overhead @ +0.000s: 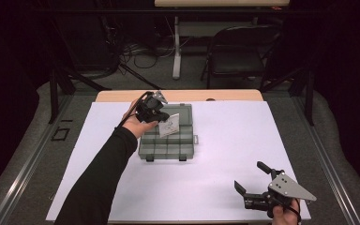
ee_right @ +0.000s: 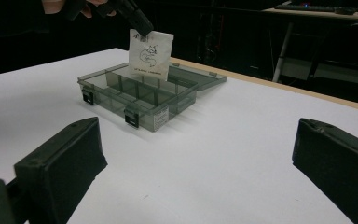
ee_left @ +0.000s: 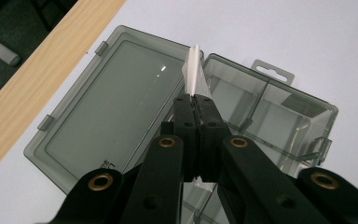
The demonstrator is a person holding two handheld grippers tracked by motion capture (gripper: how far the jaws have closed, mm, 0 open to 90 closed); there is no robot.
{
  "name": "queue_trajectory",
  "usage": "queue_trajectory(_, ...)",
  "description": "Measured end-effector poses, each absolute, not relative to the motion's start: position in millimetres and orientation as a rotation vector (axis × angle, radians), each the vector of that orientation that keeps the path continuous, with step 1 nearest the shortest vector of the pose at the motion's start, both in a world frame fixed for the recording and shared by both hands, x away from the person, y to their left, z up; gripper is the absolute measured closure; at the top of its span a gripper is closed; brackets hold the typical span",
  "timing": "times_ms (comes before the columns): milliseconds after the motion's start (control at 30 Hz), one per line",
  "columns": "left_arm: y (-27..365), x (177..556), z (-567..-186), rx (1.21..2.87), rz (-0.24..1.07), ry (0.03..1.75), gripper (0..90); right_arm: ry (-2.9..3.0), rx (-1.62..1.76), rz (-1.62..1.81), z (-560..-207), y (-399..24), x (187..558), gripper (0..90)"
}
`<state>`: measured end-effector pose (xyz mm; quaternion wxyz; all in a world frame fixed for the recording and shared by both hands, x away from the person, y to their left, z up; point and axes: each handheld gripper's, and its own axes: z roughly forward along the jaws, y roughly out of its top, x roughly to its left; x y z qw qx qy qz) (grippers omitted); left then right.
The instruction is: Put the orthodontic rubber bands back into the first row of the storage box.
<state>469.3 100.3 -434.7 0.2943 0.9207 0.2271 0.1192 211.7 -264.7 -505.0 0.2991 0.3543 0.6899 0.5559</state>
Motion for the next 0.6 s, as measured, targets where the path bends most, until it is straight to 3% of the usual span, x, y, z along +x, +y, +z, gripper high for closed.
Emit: queue_trajectory(600, 82, 474, -456, 2.511, 0.266, 0.576, 89.4, 1.846, 0.947, 1.474, -506, -265, 212, 1.2)
